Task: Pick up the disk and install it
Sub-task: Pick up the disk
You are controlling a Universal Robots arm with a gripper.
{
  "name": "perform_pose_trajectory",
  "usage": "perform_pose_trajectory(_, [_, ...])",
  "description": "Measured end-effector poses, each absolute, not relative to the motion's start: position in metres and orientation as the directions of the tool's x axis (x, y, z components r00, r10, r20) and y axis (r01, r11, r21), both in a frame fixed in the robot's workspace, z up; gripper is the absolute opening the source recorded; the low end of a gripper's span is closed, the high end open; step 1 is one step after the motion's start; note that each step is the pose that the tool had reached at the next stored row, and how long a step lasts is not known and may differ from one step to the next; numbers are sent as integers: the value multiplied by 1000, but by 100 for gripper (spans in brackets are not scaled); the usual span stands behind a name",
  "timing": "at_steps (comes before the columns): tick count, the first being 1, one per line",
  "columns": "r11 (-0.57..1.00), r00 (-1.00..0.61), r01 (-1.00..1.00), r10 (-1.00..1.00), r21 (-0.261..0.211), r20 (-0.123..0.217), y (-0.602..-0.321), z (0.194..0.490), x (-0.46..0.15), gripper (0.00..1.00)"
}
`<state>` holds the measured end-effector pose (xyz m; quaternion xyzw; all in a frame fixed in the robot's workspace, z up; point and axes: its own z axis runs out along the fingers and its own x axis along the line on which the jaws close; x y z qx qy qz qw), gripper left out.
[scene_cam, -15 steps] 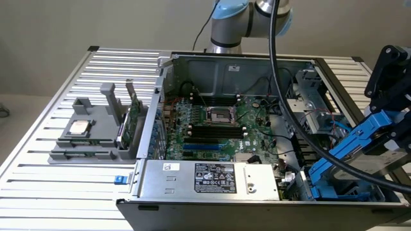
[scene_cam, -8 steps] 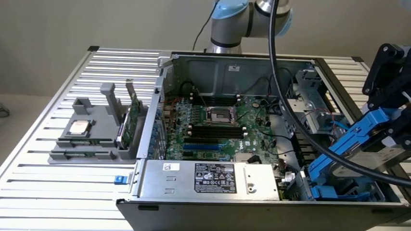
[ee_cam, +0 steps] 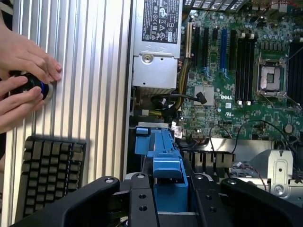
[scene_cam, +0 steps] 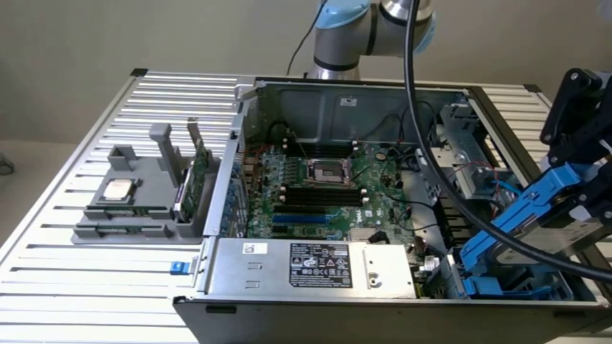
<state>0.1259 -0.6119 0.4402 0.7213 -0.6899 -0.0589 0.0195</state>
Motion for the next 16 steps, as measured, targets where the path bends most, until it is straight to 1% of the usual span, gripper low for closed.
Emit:
perform_pose_trajectory(8, [-56,48,-992,-996,115,-71,-612,435,126,33])
perform_pose_trajectory(16, [-56,43,-983,-996,177,-74,-610,436,125,33])
